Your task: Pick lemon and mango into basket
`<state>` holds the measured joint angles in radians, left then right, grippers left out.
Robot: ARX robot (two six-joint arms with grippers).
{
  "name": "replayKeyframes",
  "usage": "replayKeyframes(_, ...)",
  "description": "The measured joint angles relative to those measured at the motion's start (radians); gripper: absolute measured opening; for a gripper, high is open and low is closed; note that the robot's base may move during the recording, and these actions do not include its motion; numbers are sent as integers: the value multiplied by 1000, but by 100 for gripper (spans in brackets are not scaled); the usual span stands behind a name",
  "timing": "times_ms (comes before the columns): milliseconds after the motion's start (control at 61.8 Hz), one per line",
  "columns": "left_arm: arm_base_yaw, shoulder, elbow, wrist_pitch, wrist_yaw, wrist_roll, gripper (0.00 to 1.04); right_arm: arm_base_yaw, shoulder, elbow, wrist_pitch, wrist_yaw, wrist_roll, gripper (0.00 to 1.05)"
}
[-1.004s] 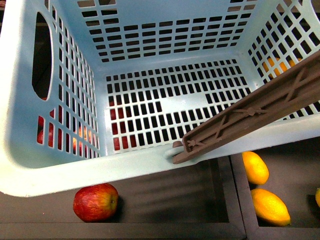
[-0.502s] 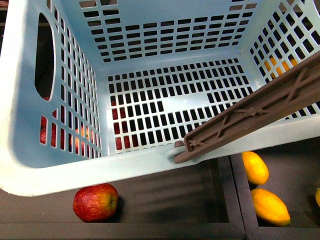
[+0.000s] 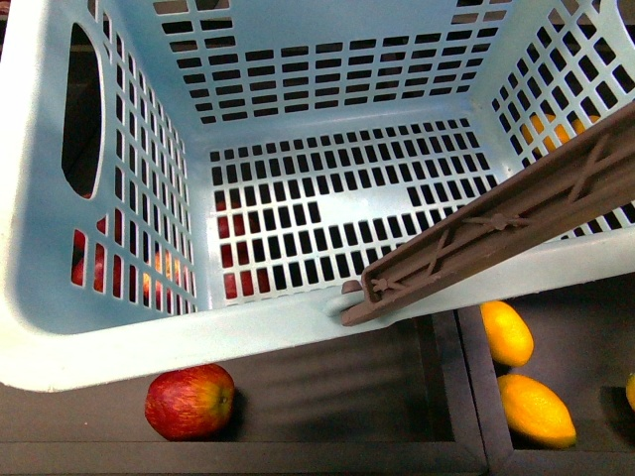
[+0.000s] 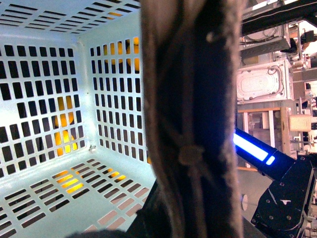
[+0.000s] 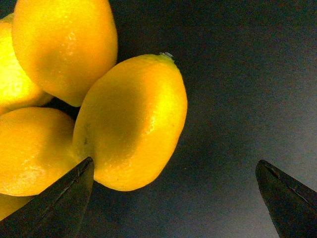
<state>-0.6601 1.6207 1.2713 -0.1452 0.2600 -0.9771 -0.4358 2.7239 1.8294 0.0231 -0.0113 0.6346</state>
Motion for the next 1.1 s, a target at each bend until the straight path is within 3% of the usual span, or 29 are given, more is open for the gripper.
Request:
replayKeyframes(437,0,0,0,0,-1,0,4,18,117,222,-64,4,13,96)
replayKeyframes(1101,0,0,0,0,0,0,4,26,176,292,-60,5,24,96)
